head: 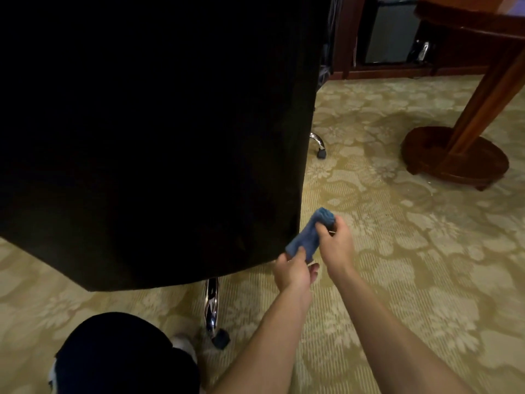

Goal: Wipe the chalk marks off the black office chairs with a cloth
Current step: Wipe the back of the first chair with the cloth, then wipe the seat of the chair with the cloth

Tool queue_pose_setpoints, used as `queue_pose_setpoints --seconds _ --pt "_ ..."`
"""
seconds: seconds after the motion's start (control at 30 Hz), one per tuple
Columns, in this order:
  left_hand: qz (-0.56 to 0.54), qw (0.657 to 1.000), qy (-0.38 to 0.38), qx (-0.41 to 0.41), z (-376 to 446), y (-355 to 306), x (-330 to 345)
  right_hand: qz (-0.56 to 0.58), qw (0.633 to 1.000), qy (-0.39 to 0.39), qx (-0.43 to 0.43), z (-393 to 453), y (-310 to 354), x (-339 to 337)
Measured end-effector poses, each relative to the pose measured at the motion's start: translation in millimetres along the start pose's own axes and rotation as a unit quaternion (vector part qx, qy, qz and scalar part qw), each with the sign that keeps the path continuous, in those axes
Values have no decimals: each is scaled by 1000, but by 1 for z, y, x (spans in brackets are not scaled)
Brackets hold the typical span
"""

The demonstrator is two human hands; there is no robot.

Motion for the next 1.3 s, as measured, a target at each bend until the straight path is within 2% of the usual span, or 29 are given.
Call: queue_pose_setpoints --seconds 0.1,0.23,0.5,0.73,0.93,1.07,1.17,1.3 --pt "-11 998 -57 27 -8 1 -17 38 996 73 33 4 -9 16" --pt "81 989 -65 102 -13 -13 -43 76 993 81 45 -3 -18 25" --pt "77 983 -95 137 -41 5 -92 102 990 84 45 -60 -25 62" --pt "49 977 -160 136 -60 6 -152 89 987 129 47 -109 -28 109" --pt "3 967 -214 134 -74 9 -191 113 968 196 109 -129 -33 143" --pt "-71 970 -212 92 -84 14 -202 74 959 218 167 -129 -36 156" --pt "-53 976 -201 73 -85 10 -207 71 945 245 203 -125 -36 169" --pt "-82 971 -199 105 -80 -9 -213 144 920 277 238 -112 -25 190"
Point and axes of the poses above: each hand's wrist, its own z-axis towards the middle knuckle, its own x-axis out of the palm, y = z × x, the point moved 1 cm from there along z, towards the middle knuckle, and after that the axes turned 15 degrees about y, right-handed, at the moved point
